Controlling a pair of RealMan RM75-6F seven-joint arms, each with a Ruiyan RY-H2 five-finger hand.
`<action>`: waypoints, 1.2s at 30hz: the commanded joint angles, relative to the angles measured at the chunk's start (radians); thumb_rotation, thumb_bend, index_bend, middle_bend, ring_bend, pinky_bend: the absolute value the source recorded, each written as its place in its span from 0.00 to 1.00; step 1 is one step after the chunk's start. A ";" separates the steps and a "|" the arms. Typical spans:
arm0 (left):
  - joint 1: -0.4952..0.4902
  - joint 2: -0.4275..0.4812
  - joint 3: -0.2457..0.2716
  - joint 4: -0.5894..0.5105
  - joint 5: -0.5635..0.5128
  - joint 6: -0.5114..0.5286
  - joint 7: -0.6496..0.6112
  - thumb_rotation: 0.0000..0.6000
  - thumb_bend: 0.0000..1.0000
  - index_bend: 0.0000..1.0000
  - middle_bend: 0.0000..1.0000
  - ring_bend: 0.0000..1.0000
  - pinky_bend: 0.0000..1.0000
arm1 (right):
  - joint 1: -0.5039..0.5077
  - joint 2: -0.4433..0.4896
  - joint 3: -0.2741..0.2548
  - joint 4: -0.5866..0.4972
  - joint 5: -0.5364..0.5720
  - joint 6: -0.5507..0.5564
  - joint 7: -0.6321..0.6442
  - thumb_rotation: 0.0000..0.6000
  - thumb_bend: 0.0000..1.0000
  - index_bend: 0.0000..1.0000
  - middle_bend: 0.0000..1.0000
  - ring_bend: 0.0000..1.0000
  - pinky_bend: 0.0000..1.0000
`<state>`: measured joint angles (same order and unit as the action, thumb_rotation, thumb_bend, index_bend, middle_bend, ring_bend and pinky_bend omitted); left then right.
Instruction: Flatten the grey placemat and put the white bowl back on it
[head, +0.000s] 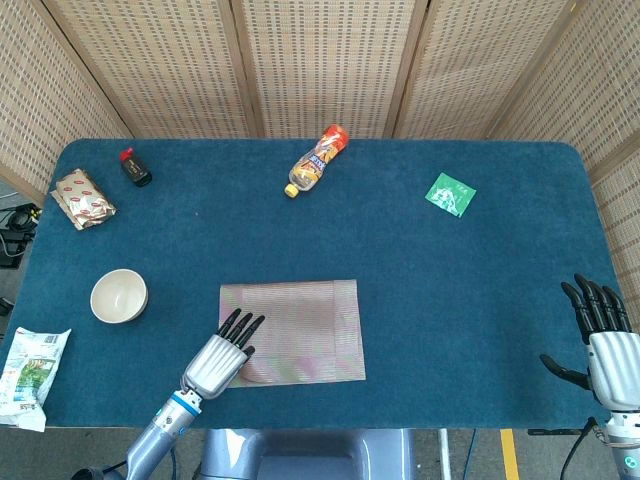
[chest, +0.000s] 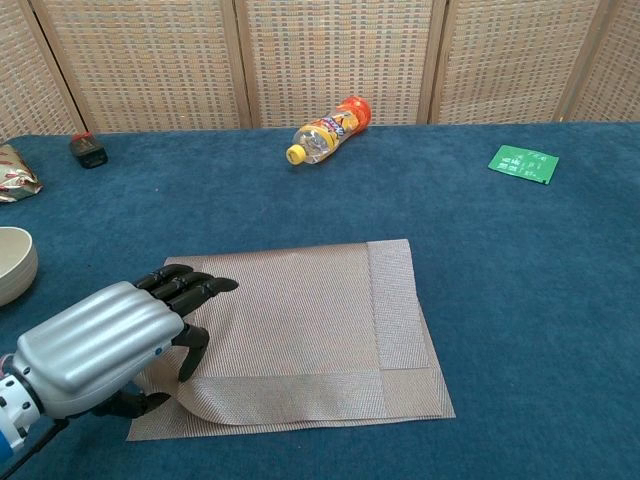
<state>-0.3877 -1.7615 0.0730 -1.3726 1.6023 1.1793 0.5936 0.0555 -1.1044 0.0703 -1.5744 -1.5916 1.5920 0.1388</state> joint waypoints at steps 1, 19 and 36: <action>-0.001 0.007 -0.002 -0.003 0.001 0.003 -0.002 1.00 0.50 0.65 0.00 0.00 0.00 | 0.000 0.000 -0.001 -0.001 0.000 -0.001 0.000 1.00 0.10 0.01 0.00 0.00 0.00; -0.094 0.211 -0.237 -0.243 -0.140 -0.015 -0.044 1.00 0.50 0.66 0.00 0.00 0.00 | 0.007 -0.009 0.001 0.002 0.012 -0.020 -0.030 1.00 0.10 0.01 0.00 0.00 0.00; -0.335 0.165 -0.441 0.015 -0.446 -0.218 -0.045 1.00 0.50 0.67 0.00 0.00 0.00 | 0.030 -0.039 0.020 0.022 0.080 -0.082 -0.093 1.00 0.10 0.01 0.00 0.00 0.00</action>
<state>-0.6795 -1.5631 -0.3462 -1.4215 1.1988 0.9912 0.5501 0.0838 -1.1417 0.0890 -1.5542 -1.5132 1.5124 0.0479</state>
